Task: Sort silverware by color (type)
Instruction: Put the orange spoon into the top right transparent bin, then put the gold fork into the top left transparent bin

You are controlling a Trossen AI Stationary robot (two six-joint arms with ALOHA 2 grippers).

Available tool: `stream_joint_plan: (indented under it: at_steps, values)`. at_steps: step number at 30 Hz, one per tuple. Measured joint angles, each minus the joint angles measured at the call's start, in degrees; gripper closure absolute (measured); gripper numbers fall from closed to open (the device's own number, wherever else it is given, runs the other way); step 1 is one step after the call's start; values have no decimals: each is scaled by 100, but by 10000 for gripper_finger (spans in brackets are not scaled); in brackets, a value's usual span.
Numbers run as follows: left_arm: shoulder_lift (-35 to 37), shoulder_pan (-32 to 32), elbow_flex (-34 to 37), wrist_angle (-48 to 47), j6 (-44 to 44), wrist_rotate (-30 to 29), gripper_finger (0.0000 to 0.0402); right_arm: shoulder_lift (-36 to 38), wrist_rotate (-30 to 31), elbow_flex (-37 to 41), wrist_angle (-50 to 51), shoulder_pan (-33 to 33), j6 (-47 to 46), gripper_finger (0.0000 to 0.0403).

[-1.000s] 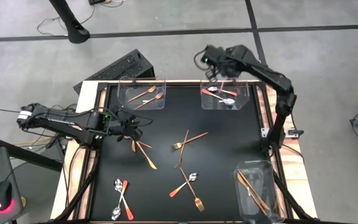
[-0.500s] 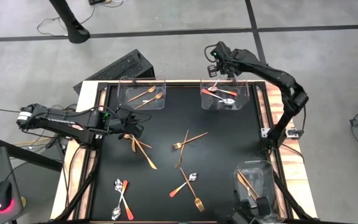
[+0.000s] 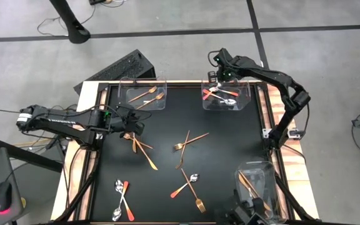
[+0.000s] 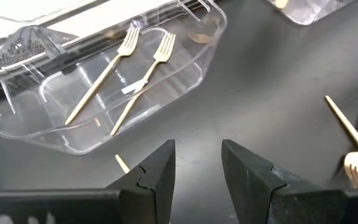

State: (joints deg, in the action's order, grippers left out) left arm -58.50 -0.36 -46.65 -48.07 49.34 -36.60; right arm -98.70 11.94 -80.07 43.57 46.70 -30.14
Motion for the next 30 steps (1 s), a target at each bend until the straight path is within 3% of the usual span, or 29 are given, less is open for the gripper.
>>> stream_joint_plan:
  at_steps: [6, 10, 18, 21, 30]
  values:
    - [0, 9, 0, 0, -59, 55, 284, 0, -4, 2, 369, -82, 211, 205]
    - [0, 9, 0, 0, -63, 322, 284, 78, -2, 4, 627, -280, 362, 173]
    - [0, 9, 0, 0, -65, 469, 284, 566, -41, 2, 574, -940, 673, 180]
    - [0, 9, 0, 6, -65, 424, 284, 750, -309, 2, 529, -1198, 667, 187]
    - [0, 9, 0, 272, -304, -121, 284, 931, -560, 2, 516, -2139, 192, 195]
